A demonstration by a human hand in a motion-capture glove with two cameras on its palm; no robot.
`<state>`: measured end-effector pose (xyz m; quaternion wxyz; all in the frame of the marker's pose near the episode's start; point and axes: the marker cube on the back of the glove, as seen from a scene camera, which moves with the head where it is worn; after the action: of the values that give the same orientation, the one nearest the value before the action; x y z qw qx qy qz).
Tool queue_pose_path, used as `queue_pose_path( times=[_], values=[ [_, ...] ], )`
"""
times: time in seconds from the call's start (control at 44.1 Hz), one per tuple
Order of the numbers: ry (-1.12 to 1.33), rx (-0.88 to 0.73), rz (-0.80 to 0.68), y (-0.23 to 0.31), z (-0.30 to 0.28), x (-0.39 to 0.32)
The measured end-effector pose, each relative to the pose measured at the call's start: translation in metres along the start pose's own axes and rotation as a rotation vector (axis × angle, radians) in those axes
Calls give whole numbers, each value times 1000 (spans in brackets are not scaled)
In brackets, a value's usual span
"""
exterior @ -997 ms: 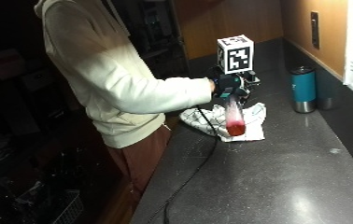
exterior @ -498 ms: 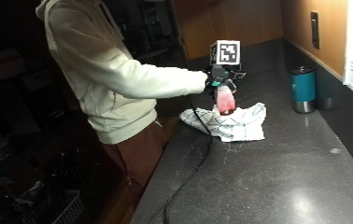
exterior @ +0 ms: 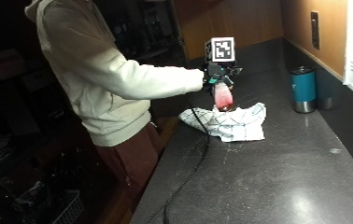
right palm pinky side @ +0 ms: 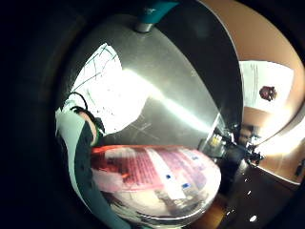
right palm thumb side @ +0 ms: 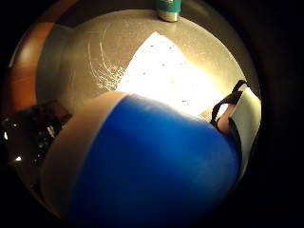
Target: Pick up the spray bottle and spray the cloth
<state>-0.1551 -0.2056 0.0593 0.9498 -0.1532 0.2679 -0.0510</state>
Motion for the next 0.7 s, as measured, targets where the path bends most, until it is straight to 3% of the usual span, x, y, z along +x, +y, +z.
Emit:
queue_pose_path(
  times=[0.181, 0.408, 0.589, 0.702],
  values=[
    [-137, 55, -6, 5, -1, 2],
    [-805, 338, 2, 15, -82, 1],
    [-1483, 558, -101, 2, -134, -58],
    [-1582, 559, -145, -5, -117, -88]
  ],
)
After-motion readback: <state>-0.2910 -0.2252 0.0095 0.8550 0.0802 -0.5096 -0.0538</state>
